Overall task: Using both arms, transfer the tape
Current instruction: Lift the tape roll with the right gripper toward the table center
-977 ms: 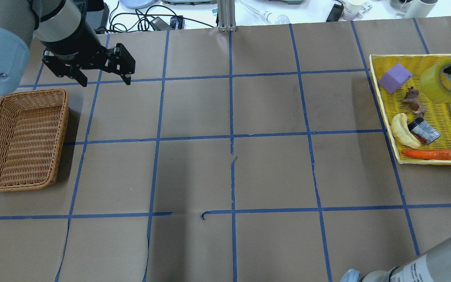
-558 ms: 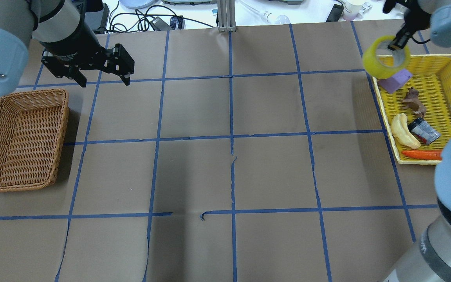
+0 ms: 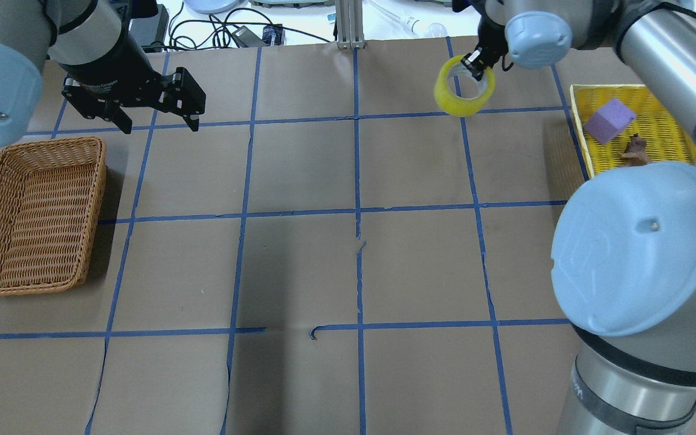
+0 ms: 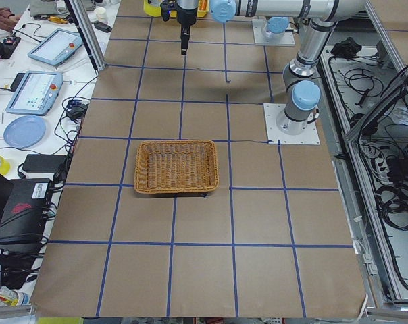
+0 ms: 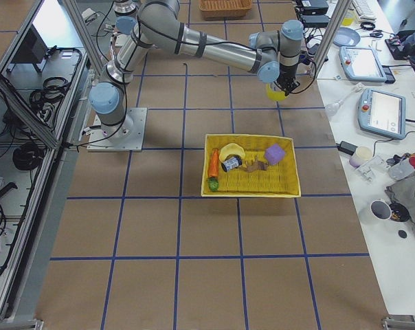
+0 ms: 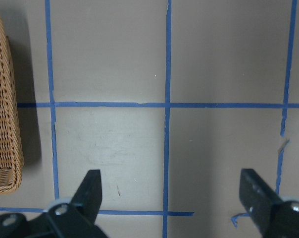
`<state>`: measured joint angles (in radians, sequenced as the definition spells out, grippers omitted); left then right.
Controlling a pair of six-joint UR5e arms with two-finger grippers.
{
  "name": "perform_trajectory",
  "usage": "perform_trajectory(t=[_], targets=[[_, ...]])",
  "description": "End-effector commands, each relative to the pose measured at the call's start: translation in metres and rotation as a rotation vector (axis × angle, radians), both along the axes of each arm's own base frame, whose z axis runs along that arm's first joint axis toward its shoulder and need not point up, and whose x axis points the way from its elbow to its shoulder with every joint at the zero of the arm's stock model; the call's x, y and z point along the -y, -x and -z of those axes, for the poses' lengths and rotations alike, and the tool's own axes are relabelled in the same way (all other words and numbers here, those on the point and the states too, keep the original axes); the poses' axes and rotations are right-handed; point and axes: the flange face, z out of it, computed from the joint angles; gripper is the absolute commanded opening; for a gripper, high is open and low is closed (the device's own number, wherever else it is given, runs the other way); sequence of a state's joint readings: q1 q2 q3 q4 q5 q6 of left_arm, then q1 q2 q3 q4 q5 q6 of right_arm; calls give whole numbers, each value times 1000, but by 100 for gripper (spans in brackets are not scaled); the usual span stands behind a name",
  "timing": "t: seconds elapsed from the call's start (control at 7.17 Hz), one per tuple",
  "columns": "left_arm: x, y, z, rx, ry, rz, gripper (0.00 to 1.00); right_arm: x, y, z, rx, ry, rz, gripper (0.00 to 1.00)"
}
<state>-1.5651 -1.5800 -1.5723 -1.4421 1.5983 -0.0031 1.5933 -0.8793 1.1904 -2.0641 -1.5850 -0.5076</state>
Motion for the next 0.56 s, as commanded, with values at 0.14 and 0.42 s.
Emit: perform_trajectory(t=[0.14, 0.42], targets=[[0, -1, 0, 3, 0, 7, 100, -49, -130, 22, -34, -135, 152, 0], [1, -1, -1, 3, 3, 7, 100, -127, -123, -10, -34, -310, 179, 0]])
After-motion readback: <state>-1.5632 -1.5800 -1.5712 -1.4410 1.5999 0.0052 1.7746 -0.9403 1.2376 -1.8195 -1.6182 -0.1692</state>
